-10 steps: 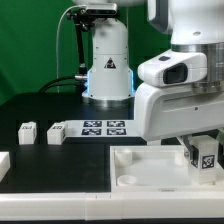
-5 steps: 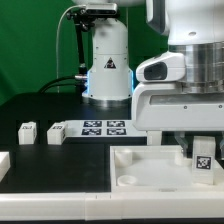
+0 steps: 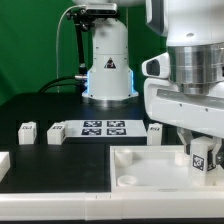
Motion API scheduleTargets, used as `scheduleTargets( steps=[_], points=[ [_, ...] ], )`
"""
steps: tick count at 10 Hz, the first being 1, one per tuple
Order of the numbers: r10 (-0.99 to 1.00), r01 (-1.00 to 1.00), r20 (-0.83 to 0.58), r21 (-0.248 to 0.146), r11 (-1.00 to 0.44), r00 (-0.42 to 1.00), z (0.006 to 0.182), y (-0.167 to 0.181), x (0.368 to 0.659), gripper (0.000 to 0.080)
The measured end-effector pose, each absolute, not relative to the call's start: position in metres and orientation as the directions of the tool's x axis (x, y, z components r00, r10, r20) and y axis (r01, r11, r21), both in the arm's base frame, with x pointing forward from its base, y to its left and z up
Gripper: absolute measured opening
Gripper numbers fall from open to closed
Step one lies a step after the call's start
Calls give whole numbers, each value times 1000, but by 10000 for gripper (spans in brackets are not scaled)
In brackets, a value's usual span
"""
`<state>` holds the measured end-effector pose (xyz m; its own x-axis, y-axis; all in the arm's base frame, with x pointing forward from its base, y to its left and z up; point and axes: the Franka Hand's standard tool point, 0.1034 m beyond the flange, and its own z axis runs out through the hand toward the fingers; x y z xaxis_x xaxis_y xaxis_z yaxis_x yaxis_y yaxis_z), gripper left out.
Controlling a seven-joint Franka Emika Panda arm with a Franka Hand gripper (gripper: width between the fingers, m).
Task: Assemble one leg
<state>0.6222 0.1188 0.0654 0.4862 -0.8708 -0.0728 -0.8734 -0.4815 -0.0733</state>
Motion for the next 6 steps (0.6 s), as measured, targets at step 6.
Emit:
scheduleTargets(
  steps=[6],
  points=[
    [-770,-772,-61,-85,-630,635,65,119,622,591]
  ],
)
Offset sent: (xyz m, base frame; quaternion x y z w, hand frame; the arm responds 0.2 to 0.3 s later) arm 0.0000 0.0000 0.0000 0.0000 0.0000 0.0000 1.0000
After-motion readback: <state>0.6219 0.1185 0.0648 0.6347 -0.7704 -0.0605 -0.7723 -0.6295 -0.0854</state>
